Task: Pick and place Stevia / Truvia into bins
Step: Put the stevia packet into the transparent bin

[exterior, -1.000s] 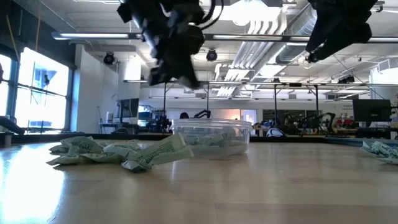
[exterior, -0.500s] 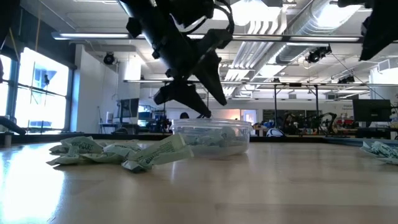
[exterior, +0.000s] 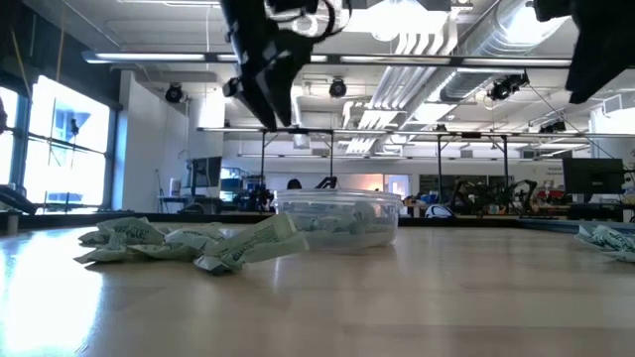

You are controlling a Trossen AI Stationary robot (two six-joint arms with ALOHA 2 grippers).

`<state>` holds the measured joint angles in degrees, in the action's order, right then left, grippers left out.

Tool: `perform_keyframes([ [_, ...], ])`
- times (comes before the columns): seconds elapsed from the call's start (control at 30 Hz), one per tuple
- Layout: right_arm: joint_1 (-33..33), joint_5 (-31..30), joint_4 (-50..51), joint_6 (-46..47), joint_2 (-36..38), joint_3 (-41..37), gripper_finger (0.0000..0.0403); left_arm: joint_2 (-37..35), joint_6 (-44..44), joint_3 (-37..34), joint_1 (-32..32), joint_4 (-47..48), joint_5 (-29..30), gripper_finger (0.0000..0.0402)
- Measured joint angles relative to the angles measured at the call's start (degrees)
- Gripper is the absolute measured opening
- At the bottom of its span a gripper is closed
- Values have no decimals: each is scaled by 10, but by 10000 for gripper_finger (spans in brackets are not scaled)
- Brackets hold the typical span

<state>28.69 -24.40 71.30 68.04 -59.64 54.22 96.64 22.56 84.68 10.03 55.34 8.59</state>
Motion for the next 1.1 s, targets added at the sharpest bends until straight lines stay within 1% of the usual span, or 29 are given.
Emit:
perform_keyframes([
  [0.07, -23, -1, -10, -11, 0, 0, 259, 6, -59, -7, 36, -2, -22, 209],
  [0.13, -42, 4, -19, -13, 0, 0, 259, 21, -90, -16, 71, -19, -56, 201],
  [0.17, -50, 6, -25, -12, 0, 0, 259, 30, -109, -22, 88, -11, -72, 198],
  [0.23, -63, 5, -35, -5, 0, 0, 259, 43, -177, -29, 111, -17, -89, 194],
  [0.33, -78, 6, -44, 13, 0, 0, 259, 48, -338, -53, 118, -44, -88, 193],
  [0.4, -86, 8, -49, 24, 0, 0, 259, 51, -438, -79, 116, -85, -88, 194],
  [0.47, -96, 8, -53, 33, 0, 0, 259, 50, -504, -101, 117, -119, -91, 194],
  [0.5, -101, 7, -54, 37, 0, 0, 259, 50, -523, -109, 118, -131, -93, 193],
  [0.67, -129, -28, -71, 38, 0, 0, 259, 51, -566, -152, 117, -186, -98, 180],
  [0.77, -150, -42, -81, 30, 0, 0, 259, 58, -573, -169, 119, -202, -110, 174],
  [0.87, -170, -47, -94, 21, 0, 0, 259, 75, -583, -173, 121, -224, -110, 173],
  [1.1, -194, -53, -108, 10, -1, 0, 259, 112, -584, -175, 121, -240, -97, 183],
])
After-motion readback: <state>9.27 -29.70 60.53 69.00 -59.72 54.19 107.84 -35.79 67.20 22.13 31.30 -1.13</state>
